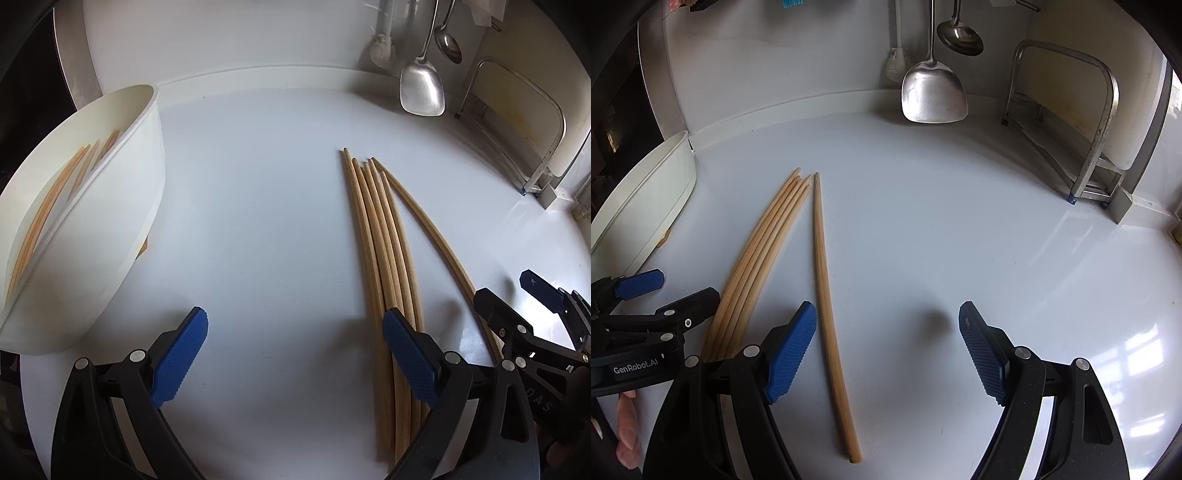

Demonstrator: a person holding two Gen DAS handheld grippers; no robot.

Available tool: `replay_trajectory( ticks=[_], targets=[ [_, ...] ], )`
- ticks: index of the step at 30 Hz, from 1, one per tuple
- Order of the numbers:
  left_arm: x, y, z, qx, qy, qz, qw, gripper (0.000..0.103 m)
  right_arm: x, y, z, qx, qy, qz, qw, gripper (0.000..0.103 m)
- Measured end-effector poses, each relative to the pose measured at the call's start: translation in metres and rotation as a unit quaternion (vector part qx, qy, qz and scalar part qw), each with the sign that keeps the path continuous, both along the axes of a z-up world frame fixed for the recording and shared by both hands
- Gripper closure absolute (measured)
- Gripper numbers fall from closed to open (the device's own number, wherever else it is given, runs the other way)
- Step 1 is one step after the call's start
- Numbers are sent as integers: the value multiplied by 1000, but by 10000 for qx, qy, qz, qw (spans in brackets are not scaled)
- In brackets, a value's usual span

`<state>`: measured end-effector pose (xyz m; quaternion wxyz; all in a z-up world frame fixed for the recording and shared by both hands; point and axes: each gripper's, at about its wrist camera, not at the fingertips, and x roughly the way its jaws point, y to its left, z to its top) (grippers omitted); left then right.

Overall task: Organize utensils
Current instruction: 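Separate one chopstick with the right tool while the left tool grasps another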

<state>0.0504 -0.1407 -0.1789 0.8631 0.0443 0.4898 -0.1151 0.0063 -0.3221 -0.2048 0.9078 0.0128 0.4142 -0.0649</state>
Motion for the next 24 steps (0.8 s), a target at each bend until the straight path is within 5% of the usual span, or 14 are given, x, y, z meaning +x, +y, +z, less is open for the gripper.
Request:
replay_trajectory(
  ticks=[17,24],
  targets=[
    [5,-5,-6,173,-5,172,9997,8,3,1,-3,-231,45,92,9997,27],
    [2,-13,0,160,-145,-45,9998,37,6,9,-5,-375,67,327,9987,29]
  ],
)
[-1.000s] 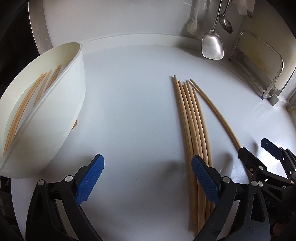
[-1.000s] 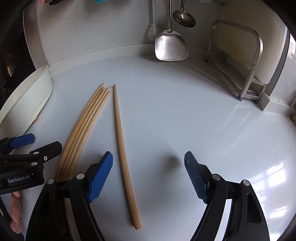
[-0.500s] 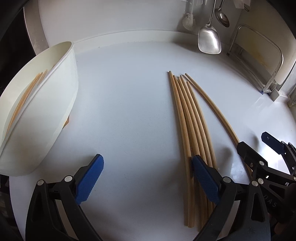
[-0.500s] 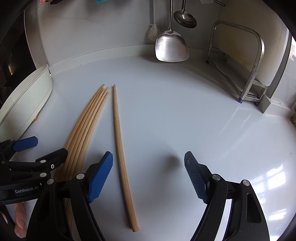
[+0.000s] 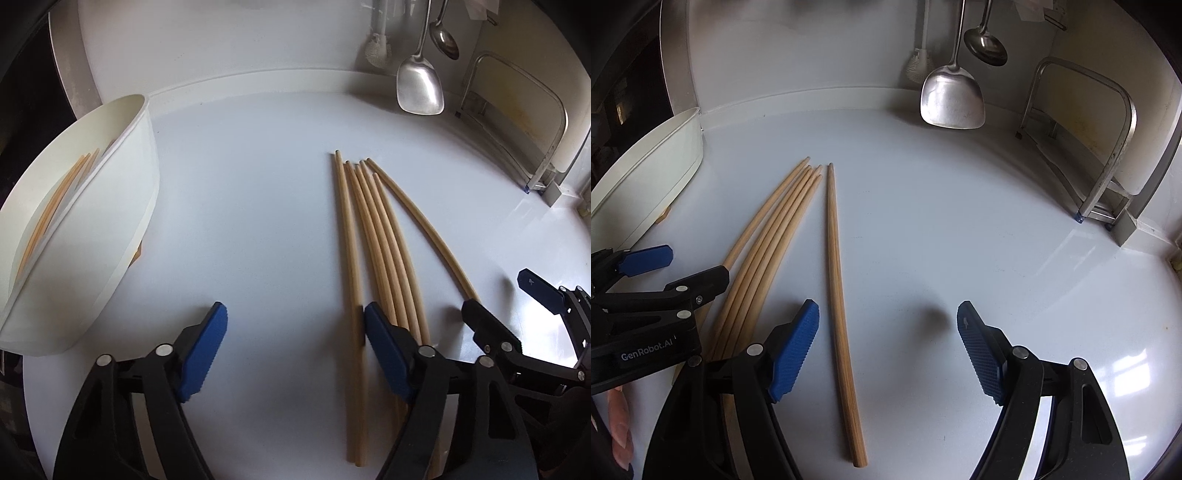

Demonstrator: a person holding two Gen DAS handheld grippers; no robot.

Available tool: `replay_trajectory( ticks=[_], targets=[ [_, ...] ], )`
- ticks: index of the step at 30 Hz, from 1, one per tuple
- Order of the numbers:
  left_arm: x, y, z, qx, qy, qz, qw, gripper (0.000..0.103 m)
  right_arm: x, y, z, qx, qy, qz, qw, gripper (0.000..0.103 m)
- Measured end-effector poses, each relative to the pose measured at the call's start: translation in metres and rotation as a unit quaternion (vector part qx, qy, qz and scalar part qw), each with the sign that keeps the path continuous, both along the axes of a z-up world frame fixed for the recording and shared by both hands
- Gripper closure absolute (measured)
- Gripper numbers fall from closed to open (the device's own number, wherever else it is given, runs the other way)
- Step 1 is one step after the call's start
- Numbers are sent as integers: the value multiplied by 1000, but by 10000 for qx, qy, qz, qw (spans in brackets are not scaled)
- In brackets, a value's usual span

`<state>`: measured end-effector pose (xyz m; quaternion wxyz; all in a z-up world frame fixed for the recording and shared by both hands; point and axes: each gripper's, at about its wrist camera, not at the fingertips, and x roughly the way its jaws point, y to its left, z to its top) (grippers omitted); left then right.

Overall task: Organize utensils
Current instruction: 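Separate one chopstick with the right tool while the left tool grasps another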

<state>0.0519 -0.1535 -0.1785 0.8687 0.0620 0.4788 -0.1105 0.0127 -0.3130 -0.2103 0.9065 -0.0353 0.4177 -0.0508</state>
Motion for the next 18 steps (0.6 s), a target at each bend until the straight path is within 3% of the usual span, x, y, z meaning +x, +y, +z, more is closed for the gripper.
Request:
replay_trajectory(
  ticks=[5,8,10,11,13,14,18],
  targets=[
    [-4,-10,4,14,-33,-211,9998,60,1,2,0,208,19,116,9997,36],
    [-6,-16,5,21,-30,-354,9994,79,1,7,0,183,-8,269,9995,49],
    [-8,-20,6,40,-13,-433,9991,92,0,11,1,171,-23,399,9991,63],
    [-9,-21,6,43,3,-465,9989,95,-1,14,1,168,-29,487,9987,68],
    [-9,-22,6,52,28,-497,9987,96,-2,19,1,82,-37,619,9980,90],
    [-9,-22,6,27,45,-511,9987,96,-3,22,1,22,-27,658,9978,94],
    [-6,-16,6,-191,103,-582,9981,96,-3,21,1,81,-8,616,9981,96]
  ],
)
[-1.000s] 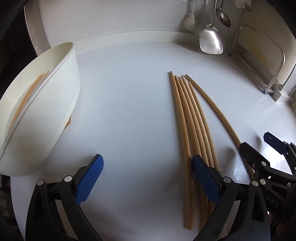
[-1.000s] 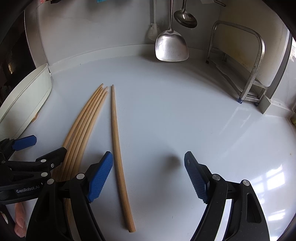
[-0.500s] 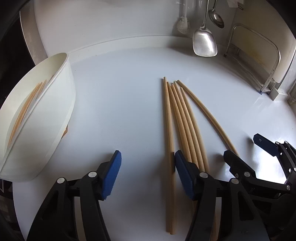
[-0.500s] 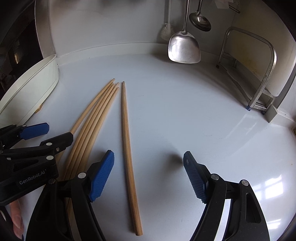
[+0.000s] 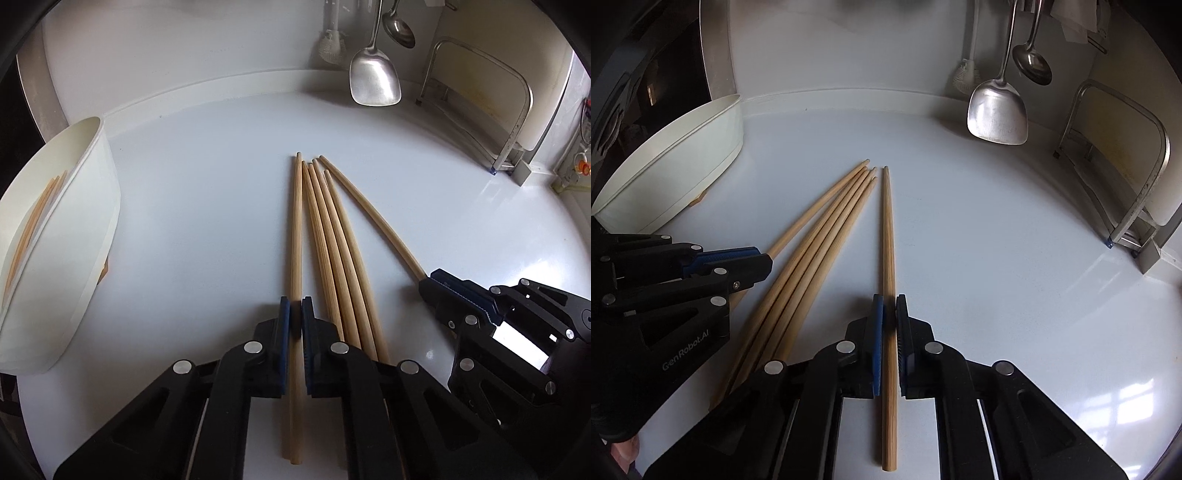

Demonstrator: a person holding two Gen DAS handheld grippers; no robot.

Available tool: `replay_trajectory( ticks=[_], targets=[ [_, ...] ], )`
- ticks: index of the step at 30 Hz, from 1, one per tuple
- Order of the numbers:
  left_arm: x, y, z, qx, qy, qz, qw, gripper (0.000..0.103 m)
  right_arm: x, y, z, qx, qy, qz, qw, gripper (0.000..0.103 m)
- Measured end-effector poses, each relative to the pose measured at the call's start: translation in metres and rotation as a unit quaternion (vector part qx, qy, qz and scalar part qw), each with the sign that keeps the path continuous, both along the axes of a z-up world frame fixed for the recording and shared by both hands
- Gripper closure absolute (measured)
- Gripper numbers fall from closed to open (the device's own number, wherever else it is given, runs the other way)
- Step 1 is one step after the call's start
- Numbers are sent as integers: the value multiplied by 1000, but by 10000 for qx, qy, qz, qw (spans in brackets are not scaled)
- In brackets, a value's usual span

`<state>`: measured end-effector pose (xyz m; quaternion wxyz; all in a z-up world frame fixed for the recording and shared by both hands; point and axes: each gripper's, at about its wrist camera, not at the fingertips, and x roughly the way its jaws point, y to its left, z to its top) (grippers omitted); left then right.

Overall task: Organize utensils
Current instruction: 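Separate one chopstick with the right tool while the left tool grasps another, then carry the held chopsticks over the white bowl with both tools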

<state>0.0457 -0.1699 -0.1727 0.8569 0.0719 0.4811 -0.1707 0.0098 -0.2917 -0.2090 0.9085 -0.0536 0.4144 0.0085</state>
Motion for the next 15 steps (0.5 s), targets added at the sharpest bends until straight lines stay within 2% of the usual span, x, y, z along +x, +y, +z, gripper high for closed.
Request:
replay_trajectory(
  ticks=[4,7,15],
  targets=[
    [3,8,3,-138,219,27,9997,96,-3,-9,4,391,103,-247,9989,97],
    [3,12,14,-228,233,6,9995,96,-6,-14,14,654,100,-419,9969,97],
    [3,41,67,-462,148,-19,9988,96,-11,-4,62,897,-58,-583,9942,97]
  ],
)
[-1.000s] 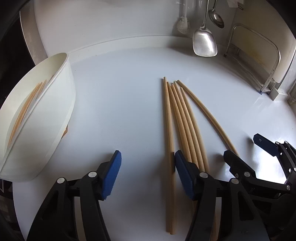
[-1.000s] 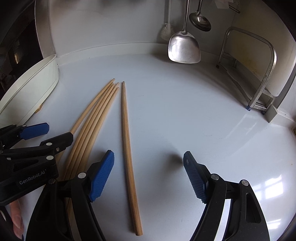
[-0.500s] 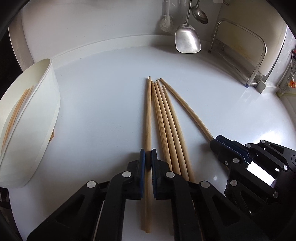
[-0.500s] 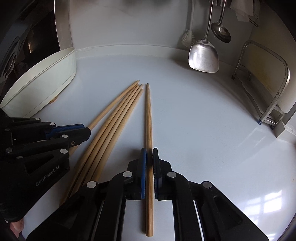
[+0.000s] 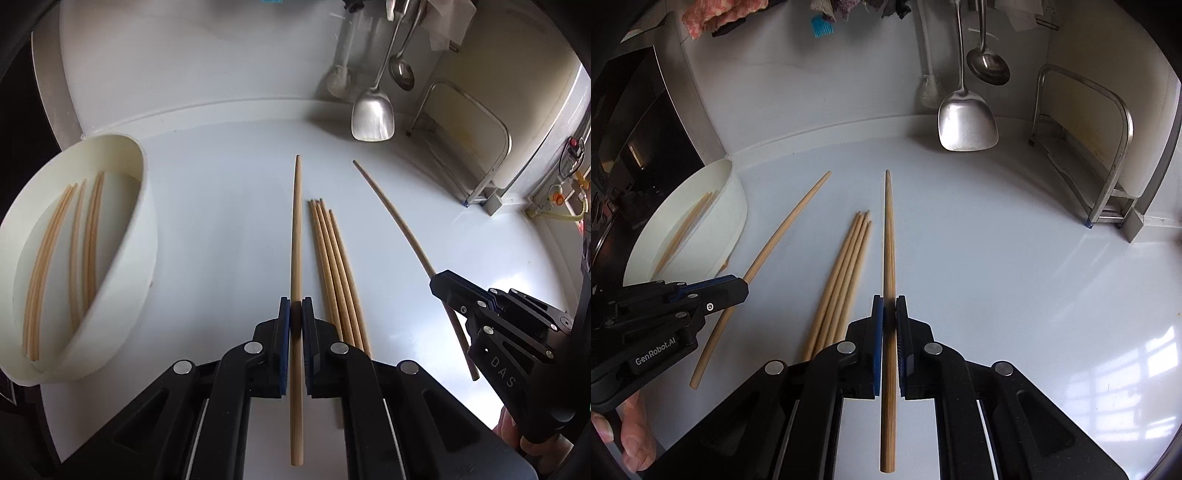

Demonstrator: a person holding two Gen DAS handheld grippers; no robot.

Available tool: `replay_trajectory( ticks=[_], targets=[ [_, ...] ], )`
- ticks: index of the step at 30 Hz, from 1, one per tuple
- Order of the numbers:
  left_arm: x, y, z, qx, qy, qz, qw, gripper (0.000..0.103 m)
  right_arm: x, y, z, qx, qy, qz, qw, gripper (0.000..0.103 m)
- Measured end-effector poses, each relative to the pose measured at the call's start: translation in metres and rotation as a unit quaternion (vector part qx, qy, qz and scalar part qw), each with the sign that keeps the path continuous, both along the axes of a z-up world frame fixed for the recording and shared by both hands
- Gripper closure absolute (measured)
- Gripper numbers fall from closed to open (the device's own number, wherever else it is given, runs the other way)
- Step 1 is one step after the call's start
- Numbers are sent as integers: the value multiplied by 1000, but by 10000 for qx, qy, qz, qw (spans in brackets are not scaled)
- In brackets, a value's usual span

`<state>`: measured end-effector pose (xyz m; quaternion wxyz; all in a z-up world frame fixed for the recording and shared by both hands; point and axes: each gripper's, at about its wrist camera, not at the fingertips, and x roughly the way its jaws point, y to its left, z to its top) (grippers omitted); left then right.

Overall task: Organize utensils
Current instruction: 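Carry the held chopsticks over the white bowl with both tools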

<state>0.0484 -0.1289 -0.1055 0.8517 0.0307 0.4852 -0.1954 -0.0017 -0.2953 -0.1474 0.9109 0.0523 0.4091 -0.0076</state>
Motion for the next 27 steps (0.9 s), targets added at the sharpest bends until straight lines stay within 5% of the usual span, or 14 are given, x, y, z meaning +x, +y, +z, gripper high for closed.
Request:
replay_trajectory(
  ticks=[8,13,27],
  targets=[
    [12,71,51,6,-229,379,9990,96,13,68,47,98,-185,425,9989,97],
    [24,132,53,162,-153,849,9961,96,40,132,61,281,-237,890,9954,97],
    [79,245,22,301,237,1334,9903,96,135,255,23,319,572,1157,9911,97]
  ],
)
